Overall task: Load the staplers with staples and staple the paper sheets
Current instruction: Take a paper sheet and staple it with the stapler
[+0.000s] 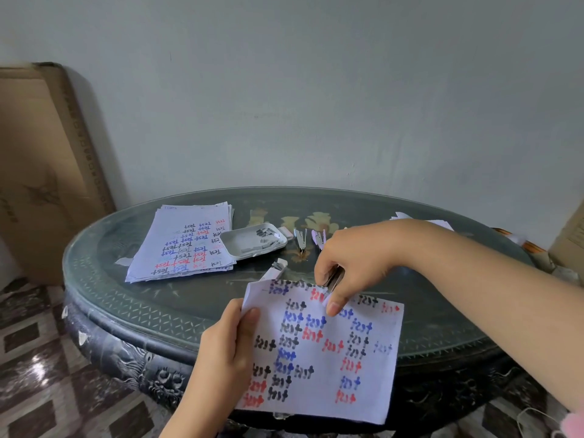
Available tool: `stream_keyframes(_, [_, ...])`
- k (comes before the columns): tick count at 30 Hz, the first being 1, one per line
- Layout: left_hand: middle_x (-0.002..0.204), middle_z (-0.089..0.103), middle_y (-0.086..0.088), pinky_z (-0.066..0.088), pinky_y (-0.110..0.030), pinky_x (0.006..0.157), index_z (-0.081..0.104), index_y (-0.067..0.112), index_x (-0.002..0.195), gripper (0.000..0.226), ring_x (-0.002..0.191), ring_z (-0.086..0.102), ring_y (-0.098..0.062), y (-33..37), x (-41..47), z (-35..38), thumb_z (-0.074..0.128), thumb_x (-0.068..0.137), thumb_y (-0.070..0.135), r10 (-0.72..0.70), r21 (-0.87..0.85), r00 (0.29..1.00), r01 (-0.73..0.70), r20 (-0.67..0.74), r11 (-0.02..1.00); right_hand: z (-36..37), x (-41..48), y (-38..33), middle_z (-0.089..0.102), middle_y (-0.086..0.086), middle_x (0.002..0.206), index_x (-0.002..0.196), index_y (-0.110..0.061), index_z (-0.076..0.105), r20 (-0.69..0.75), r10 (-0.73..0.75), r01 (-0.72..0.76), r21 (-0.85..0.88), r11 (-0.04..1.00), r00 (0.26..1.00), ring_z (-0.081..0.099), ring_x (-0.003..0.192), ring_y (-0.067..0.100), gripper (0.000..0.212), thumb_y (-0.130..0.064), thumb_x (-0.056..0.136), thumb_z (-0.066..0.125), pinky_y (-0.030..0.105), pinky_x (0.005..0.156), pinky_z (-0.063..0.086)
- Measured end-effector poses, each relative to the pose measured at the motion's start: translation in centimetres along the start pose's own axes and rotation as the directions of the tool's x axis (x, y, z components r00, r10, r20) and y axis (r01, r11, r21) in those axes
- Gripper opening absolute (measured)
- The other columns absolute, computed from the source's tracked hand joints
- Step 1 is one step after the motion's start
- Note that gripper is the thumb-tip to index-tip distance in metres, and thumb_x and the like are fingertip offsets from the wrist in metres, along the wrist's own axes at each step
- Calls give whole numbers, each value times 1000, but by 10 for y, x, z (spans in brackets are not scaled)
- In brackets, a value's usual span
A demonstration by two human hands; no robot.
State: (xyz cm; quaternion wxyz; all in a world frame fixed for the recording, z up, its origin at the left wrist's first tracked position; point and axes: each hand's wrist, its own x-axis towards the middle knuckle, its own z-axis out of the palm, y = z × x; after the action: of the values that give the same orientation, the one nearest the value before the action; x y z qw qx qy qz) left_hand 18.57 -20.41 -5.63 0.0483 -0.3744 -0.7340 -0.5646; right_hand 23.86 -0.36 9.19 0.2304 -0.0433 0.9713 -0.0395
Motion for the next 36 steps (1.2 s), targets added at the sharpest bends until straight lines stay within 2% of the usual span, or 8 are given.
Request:
stream_keyframes(9, [49, 44, 8, 22, -14, 42, 39, 42, 67, 33, 40, 33, -5, 0, -2, -5, 43, 97, 30, 40, 54, 999, -42, 32, 998, 1, 0, -9, 35, -5, 56, 60, -17, 41, 19, 45, -44, -61, 997, 999, 32, 56, 17, 48, -48, 79, 71, 29, 56, 29])
stream_keyframes(17, [53, 51, 3, 26, -14, 41, 39, 36, 66, 32, 40, 39, -5, 1, -6, -6, 45, 96, 27, 16, 73, 1000, -15, -12, 997, 8, 0, -12, 43, -4, 60, 70, -14, 54, -116, 6, -25, -166, 986, 993, 37, 56, 14, 40, -50, 81, 68, 29, 55, 32])
stream_keyframes(19, [57, 55, 0, 28, -14, 40, 40, 31, 67, 26, 40, 43, -6, 2, -5, -9, 45, 92, 26, 0, 66, 1000, 2, -28, 998, 7, -4, -8, 46, -4, 65, 83, -11, 62, -74, 14, -21, -98, 995, 997, 39, 59, 14, 41, -51, 80, 68, 28, 57, 32])
stream_keyframes(22, [65, 59, -6, 29, -14, 39, 42, 25, 69, 19, 42, 48, -13, 2, -2, -18, 45, 88, 27, -11, 71, 997, 16, -74, 997, 5, -15, 3, 48, -8, 60, 67, -22, 55, 38, 69, -67, -52, 996, 997, 42, 57, 10, 36, -52, 77, 71, 27, 60, 36])
stream_keyframes(24, [68, 59, -8, 29, -14, 39, 43, 24, 69, 18, 46, 49, -19, 2, 0, -23, 45, 87, 28, -8, 84, 995, 16, -96, 996, 6, -22, 13, 44, -6, 58, 64, -15, 48, 70, 85, -83, -34, 996, 994, 38, 56, 14, 45, -52, 78, 71, 30, 60, 34])
stream_keyframes(27, [65, 55, -9, 29, -14, 40, 41, 24, 66, 21, 44, 46, -14, 4, 1, -27, 45, 86, 27, 5, 102, 994, 6, -105, 995, 6, -29, 21, 31, -3, 58, 64, -12, 41, 88, 78, -78, -7, 997, 993, 29, 58, 15, 49, -47, 80, 72, 30, 59, 27])
stream_keyframes(31, [64, 55, -9, 29, -15, 40, 40, 23, 67, 20, 44, 45, -13, 6, 2, -27, 45, 86, 27, 4, 106, 995, 6, -95, 994, 4, -34, 24, 36, -6, 54, 58, -19, 42, 96, 103, -101, -25, 995, 990, 31, 54, 10, 46, -45, 79, 73, 28, 59, 29])
stream_keyframes(36, [66, 56, -11, 29, -20, 40, 41, 22, 68, 19, 49, 47, -25, 7, 0, -26, 45, 87, 27, -1, 106, 995, 11, -96, 994, 10, -32, 26, 51, -11, 56, 70, -20, 60, 55, 114, -110, -72, 991, 992, 42, 56, 7, 29, -45, 79, 73, 26, 60, 35])
